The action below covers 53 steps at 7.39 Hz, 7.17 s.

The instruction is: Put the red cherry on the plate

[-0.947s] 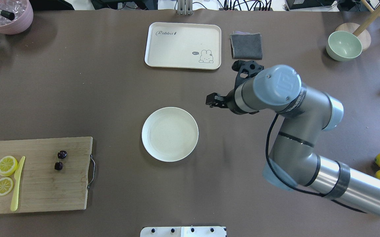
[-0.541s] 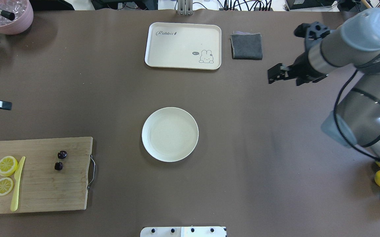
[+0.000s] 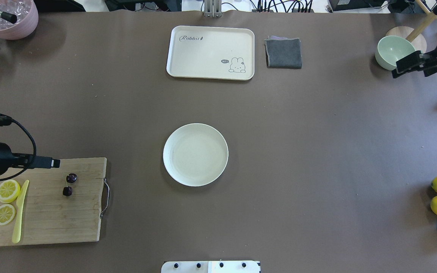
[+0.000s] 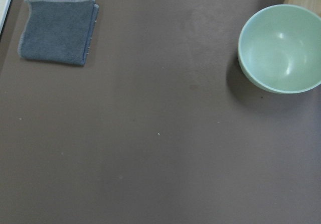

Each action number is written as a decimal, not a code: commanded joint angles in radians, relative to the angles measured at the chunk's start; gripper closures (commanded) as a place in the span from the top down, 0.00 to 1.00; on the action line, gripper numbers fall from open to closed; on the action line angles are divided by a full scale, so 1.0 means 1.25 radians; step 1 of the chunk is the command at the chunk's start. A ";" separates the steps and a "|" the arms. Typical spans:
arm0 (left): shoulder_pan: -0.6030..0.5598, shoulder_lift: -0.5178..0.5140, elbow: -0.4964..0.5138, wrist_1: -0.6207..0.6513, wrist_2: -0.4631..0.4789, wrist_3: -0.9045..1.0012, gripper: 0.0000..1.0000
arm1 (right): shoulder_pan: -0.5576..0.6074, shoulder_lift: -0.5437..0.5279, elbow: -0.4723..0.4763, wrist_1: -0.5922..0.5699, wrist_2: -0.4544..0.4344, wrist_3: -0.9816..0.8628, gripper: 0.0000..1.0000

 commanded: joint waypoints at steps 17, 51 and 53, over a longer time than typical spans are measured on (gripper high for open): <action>0.050 -0.264 0.034 0.109 0.077 -0.114 0.00 | 0.063 -0.038 -0.008 -0.043 -0.001 -0.104 1.00; -0.778 -0.044 0.208 0.659 -0.377 0.975 0.98 | 0.334 -0.220 -0.099 -0.198 0.006 -0.773 1.00; -0.779 -0.032 0.206 0.660 -0.368 0.975 0.98 | 0.334 -0.221 -0.096 -0.198 0.006 -0.774 1.00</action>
